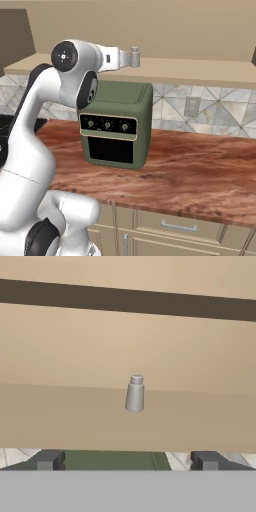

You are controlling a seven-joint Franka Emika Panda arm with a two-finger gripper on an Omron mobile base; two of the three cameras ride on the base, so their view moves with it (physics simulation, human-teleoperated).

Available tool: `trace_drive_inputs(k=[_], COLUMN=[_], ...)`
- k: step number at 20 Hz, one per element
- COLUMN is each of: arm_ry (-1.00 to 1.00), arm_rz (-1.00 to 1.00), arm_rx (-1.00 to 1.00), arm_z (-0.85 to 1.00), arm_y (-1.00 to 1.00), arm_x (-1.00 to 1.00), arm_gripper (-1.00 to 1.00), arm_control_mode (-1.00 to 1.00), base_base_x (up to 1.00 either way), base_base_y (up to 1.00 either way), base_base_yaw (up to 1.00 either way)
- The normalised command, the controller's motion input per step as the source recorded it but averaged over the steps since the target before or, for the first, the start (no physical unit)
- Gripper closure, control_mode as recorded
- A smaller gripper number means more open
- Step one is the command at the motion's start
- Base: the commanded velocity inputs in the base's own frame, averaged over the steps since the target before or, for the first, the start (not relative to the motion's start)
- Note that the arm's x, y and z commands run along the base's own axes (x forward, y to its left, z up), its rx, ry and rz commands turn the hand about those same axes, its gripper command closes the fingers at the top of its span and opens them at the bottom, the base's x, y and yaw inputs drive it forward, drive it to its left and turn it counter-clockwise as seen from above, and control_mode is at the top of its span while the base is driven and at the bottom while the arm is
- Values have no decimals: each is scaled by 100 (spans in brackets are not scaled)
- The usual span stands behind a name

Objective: Retrieve the shaker from the cabinet and place it next the steak on a plate on the dining table.

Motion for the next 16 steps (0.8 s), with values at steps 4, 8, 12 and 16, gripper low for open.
trace_drive_inputs(k=[4,8,12,16], arm_ry=[0,0,0,0], arm_rz=[0,0,1,4], arm_rx=[0,0,0,0], arm_z=[0,0,0,-5], arm_y=[-20,-6,0,0], arm_x=[31,40,48,44], arm_gripper=[-100,-100,-100,-100], arm_control_mode=[-100,-100,-100,-100], base_base_x=[0,0,0,0], base_base_y=[0,0,0,0], base_base_yaw=[0,0,0,0])
